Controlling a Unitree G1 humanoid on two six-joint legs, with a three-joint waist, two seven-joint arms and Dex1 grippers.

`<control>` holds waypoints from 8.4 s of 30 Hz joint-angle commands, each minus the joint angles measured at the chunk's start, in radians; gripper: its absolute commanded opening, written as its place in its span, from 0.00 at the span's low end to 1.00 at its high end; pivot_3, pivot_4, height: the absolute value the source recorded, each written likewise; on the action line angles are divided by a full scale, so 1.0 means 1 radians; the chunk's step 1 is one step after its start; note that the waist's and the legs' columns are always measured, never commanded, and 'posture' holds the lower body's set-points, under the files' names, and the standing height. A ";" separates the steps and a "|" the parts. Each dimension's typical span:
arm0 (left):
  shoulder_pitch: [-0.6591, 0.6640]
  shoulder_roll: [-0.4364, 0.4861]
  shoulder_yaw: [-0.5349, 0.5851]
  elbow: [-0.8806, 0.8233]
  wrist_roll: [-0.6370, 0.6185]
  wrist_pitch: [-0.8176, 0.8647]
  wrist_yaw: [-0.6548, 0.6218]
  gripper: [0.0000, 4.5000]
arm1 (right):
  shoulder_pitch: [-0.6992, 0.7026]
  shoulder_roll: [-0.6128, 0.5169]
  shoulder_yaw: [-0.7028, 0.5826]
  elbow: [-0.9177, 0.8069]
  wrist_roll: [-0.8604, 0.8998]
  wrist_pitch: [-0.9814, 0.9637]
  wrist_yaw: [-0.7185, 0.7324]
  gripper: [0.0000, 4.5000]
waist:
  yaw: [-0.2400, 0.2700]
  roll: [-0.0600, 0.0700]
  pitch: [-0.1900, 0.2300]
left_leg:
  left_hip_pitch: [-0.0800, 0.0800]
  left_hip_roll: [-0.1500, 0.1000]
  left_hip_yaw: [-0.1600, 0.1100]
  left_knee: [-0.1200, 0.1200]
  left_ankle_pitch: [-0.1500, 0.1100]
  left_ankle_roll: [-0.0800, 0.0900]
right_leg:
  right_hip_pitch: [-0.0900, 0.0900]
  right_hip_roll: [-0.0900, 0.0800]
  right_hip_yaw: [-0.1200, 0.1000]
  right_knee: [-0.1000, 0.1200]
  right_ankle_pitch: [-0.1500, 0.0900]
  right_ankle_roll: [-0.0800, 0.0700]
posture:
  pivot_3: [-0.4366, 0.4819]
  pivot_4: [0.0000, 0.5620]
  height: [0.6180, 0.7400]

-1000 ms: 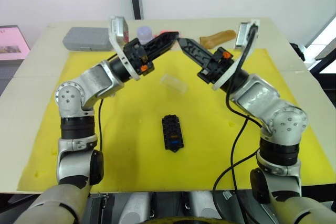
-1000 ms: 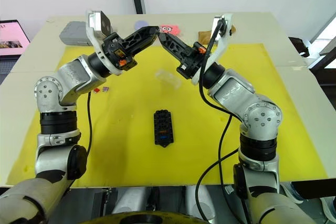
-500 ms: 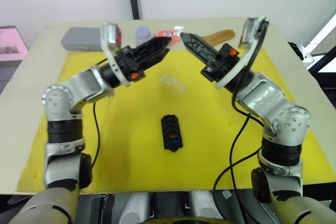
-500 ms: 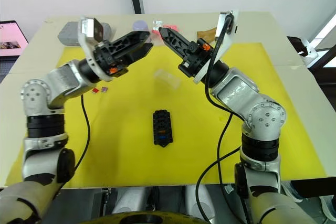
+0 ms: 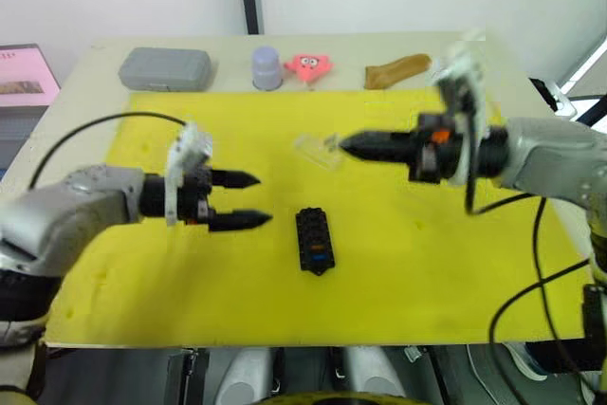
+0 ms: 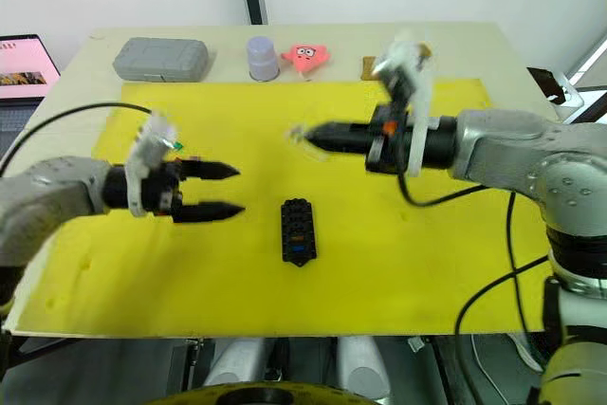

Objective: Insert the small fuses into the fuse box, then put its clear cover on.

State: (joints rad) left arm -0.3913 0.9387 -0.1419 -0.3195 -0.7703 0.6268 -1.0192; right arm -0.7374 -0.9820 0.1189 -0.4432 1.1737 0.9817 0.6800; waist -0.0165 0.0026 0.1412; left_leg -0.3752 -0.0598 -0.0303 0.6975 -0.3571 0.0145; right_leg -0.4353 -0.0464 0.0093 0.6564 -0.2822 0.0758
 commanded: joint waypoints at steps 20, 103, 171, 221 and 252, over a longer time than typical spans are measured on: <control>0.076 -0.202 -0.171 -0.048 0.471 -0.313 -0.023 0.99 | -0.062 0.090 0.392 -0.115 -0.723 -0.110 0.359 0.00 | 0.009 -0.001 0.001 | -0.004 0.000 0.000 0.002 -0.002 0.003 | -0.003 -0.001 0.000 0.000 0.000 0.000 | 0.48 0.27 1.00; 0.027 -0.281 -0.168 -0.023 0.519 -0.280 -0.033 0.99 | -0.091 0.166 0.474 -0.085 -0.931 0.031 0.427 0.00 | 0.005 -0.001 0.001 | -0.001 -0.001 0.000 0.003 -0.002 0.003 | -0.002 -0.001 0.000 0.005 0.000 0.000 | 0.48 0.27 1.00; 0.076 -0.264 -0.129 -0.044 0.521 -0.295 -0.078 0.99 | -0.313 0.171 0.637 -0.057 -0.999 0.066 0.525 0.00 | 0.003 -0.001 0.001 | -0.001 -0.001 0.000 0.003 -0.001 0.002 | -0.003 -0.001 0.000 0.006 0.000 0.000 | 0.48 0.27 1.00; 0.033 -0.283 -0.091 0.040 0.474 -0.310 -0.125 1.00 | 0.296 0.377 0.138 0.108 -0.778 -0.426 0.429 0.01 | 0.005 -0.002 0.000 | 0.000 -0.001 0.000 0.003 -0.001 0.002 | -0.002 -0.001 0.000 0.006 0.000 0.000 | 0.48 0.27 1.00; 0.014 -0.300 -0.083 0.050 0.460 -0.318 -0.141 1.00 | 0.304 0.366 0.059 0.012 -0.684 -0.280 0.369 0.01 | 0.005 -0.002 0.000 | 0.000 -0.001 0.000 0.003 -0.001 0.002 | -0.001 -0.001 0.000 0.006 0.000 0.000 | 0.48 0.27 1.00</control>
State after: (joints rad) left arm -0.3750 0.6430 -0.2522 -0.2376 -0.2791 0.3133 -1.1570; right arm -0.4128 -0.6139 0.2267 -0.3799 0.4323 0.6748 1.0566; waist -0.0113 0.0002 0.1414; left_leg -0.3747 -0.0613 -0.0303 0.7004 -0.3581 0.0162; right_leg -0.4367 -0.0474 0.0091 0.6626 -0.2821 0.0762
